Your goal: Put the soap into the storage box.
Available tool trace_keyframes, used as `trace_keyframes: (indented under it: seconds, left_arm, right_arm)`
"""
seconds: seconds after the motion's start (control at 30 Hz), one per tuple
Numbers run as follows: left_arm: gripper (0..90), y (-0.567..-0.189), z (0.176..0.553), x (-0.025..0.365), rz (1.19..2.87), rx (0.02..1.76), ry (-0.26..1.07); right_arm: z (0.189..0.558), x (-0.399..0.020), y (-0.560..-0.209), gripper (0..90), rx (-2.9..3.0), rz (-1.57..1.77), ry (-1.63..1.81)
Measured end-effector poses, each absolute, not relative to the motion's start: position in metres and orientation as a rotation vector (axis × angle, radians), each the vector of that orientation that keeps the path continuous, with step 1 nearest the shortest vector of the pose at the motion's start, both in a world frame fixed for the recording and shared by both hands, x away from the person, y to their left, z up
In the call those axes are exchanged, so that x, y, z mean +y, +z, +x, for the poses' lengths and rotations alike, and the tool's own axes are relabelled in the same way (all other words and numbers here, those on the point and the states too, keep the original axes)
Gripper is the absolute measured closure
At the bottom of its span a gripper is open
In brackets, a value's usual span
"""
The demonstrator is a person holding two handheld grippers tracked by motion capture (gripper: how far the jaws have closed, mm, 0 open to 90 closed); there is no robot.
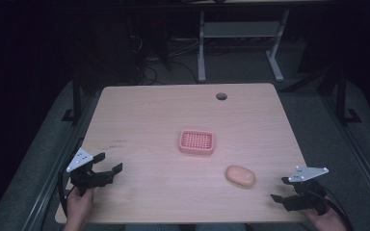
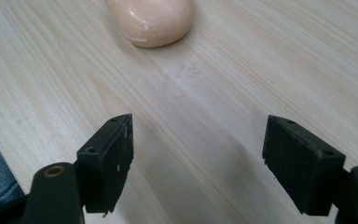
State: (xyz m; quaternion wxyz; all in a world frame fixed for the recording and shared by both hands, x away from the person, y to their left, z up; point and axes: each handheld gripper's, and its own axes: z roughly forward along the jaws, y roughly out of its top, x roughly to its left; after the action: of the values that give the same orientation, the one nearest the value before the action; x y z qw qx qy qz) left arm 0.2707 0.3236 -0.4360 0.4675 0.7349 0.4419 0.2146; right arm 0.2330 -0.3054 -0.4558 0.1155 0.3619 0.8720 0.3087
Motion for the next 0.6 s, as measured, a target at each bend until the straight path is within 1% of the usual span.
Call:
trace_keyframes:
  seconds: [0.6]
  left_arm:
    - [14.3,-0.437,0.268,0.324,1.810,1.085,0.525]
  right_arm:
    - [0.238,-0.289,-0.450,24.3,2.618,1.007,0.858]
